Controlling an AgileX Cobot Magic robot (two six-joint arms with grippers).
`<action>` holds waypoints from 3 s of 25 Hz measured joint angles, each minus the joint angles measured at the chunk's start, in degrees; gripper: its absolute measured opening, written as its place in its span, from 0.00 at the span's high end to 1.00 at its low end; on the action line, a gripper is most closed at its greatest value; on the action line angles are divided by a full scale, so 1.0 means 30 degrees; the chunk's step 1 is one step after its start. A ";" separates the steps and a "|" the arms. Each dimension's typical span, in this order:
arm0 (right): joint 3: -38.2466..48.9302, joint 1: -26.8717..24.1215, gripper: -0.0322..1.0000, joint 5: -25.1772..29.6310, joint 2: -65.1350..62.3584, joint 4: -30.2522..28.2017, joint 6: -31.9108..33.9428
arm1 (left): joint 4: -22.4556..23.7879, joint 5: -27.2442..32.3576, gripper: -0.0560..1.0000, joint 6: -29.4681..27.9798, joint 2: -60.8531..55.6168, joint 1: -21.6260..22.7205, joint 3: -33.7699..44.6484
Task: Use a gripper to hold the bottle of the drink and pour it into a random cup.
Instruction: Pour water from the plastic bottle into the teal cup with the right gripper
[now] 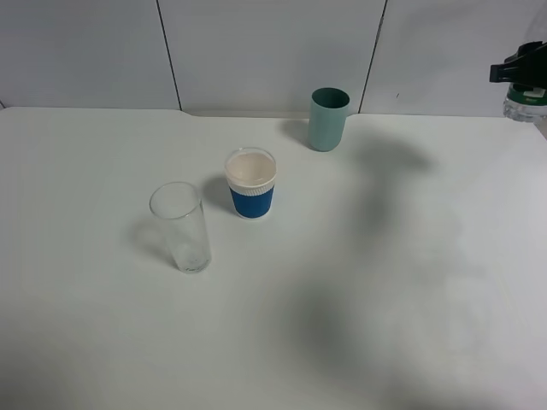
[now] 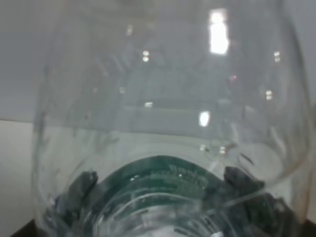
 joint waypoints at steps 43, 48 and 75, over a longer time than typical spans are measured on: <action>-0.2615 0.4770 0.46 1.2894 0.4536 -3.2934 2.8246 | 0.0000 0.0000 0.01 0.0000 0.0000 0.0000 0.0000; -0.4303 0.6017 0.46 1.3160 0.6176 -3.3052 2.8247 | 0.0000 0.0000 0.01 0.0000 0.0000 0.0000 0.0000; -0.7966 0.9170 0.46 1.4640 0.9834 -3.3053 2.3374 | 0.0000 0.0000 0.01 0.0000 0.0000 0.0000 0.0000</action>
